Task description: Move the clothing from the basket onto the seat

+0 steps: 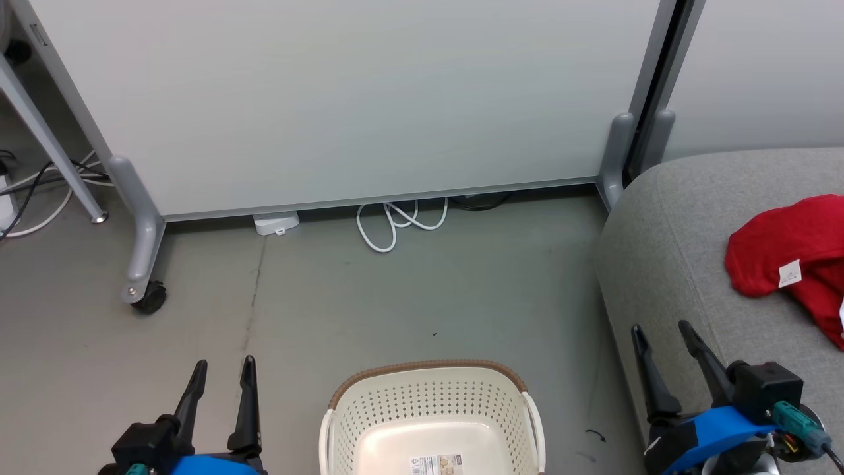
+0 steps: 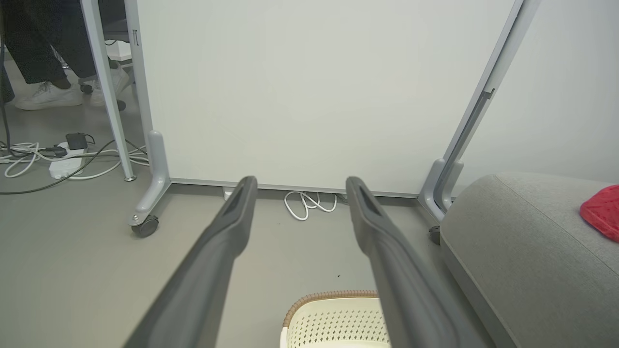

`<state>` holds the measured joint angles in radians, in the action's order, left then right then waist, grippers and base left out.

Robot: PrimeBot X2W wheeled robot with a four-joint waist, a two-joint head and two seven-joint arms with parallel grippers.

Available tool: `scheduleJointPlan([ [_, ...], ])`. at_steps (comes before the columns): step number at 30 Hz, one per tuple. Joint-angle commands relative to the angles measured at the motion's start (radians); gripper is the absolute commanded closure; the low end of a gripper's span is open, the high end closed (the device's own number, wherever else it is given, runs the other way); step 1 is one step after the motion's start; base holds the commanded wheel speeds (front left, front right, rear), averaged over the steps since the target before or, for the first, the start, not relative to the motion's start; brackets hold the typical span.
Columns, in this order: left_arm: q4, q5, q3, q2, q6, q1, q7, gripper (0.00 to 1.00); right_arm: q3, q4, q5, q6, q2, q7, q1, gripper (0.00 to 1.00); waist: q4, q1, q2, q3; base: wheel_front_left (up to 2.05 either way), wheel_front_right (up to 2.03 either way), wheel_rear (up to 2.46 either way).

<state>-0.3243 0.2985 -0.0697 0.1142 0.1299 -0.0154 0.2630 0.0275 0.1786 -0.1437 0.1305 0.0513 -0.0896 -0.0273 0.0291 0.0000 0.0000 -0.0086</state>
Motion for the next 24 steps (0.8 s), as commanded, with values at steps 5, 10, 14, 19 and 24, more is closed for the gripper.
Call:
scheduleJointPlan([
  [5, -0.007, 0.003, -0.006, 0.009, 0.000, 0.013, 0.003, 0.00, -0.001, 0.002, -0.001, 0.001, -0.001, 0.001, 0.016, 0.00, 0.002, 0.0000, 0.0000, 0.001, 0.00, 0.00, 0.00],
  [10, -0.010, -0.001, -0.010, 0.010, 0.000, 0.014, 0.003, 0.00, -0.002, 0.002, -0.005, 0.001, -0.001, 0.002, 0.016, 0.00, 0.003, 0.0000, 0.0000, 0.001, 0.00, 0.00, 0.00],
  [14, -0.011, 0.000, -0.013, 0.009, 0.000, 0.014, 0.003, 1.00, -0.005, 0.000, -0.008, 0.001, -0.001, 0.002, 0.014, 1.00, 0.003, 0.0000, 0.0000, 0.002, 0.00, 0.00, 0.00],
  [19, -0.040, 0.001, -0.012, -0.006, 0.000, -0.015, -0.005, 1.00, -0.004, 0.033, -0.009, 0.000, -0.001, 0.002, 0.008, 1.00, 0.003, 0.0002, 0.0000, 0.002, 0.00, 0.00, 0.00],
  [24, -0.078, 0.010, -0.011, -0.018, 0.000, -0.041, -0.010, 1.00, -0.003, 0.078, -0.020, 0.000, -0.003, 0.004, 0.023, 1.00, 0.003, 0.0002, 0.0000, 0.002, 0.00, 0.00, 0.00],
])
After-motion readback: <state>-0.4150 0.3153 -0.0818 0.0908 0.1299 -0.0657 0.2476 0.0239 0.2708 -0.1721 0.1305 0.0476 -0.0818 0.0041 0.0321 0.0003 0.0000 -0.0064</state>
